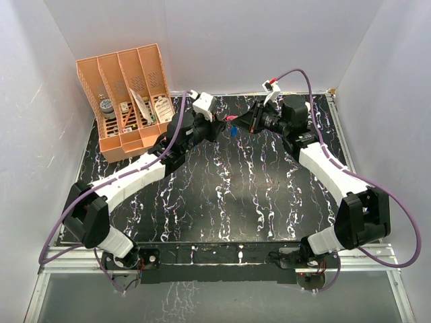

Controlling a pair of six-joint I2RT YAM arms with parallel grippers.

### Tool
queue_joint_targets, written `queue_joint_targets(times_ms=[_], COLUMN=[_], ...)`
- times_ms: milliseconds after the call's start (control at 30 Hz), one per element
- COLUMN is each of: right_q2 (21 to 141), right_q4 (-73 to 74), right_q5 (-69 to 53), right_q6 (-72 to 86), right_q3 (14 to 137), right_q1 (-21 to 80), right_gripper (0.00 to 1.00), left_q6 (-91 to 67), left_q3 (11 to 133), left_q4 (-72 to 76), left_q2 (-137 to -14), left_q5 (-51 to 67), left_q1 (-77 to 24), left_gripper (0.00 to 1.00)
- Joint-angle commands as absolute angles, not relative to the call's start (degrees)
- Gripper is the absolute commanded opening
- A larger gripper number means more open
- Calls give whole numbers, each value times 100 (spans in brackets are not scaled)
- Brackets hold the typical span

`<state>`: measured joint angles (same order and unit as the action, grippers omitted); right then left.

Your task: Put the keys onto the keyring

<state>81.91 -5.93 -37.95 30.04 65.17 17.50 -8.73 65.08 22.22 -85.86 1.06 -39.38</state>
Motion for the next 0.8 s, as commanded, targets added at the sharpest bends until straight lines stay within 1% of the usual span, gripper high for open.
queue_joint_targets(times_ms=[0,533,767], right_q2=[8191,8493,8483], right_q4=[-382,1288,1593], right_q5=[-4129,-4009,-3813], right_q6=[2753,1427,1085], right_q3=[6848,7324,7338], right_q1=[1749,1749,1773], right_gripper=[0,0,0], left_q6=[-749,-661,-789], left_q3=[6798,7106,7205], left_q4=[2342,2239,2110], left_q2=[-8602,-8675,-8697], left_q5=[4,66,182], left_q1=[-3901,-3894,-3893], left_gripper=[1,0,2])
